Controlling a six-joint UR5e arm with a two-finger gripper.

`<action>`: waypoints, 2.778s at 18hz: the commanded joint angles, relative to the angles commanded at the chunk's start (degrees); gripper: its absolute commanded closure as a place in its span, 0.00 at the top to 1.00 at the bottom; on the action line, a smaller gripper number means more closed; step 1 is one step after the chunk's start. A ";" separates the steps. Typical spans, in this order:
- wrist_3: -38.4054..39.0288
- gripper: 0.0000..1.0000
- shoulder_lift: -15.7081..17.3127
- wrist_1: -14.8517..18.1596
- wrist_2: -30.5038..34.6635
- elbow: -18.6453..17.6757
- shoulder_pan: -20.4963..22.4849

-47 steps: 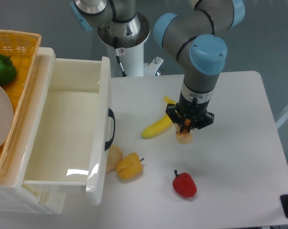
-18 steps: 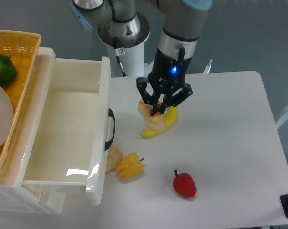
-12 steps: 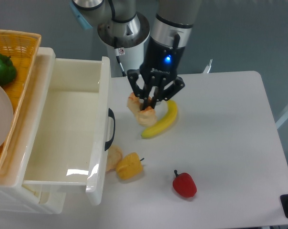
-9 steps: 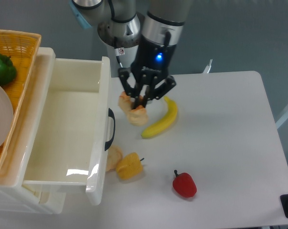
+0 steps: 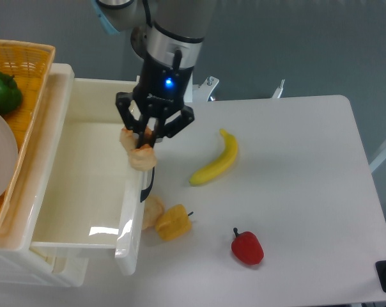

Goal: Place the square bread in the upper white drawer

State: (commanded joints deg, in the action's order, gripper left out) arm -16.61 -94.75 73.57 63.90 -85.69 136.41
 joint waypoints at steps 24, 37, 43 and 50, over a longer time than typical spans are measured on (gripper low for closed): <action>0.62 0.38 -1.67 -0.09 0.09 -1.32 -4.14; -1.84 0.61 -1.67 -0.79 0.62 -1.23 1.74; -8.78 0.95 -1.85 -0.88 1.32 -1.23 6.76; -12.03 1.00 -1.93 -0.88 1.49 -2.11 11.76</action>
State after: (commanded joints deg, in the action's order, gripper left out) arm -28.64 -96.68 72.69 65.39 -87.80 148.18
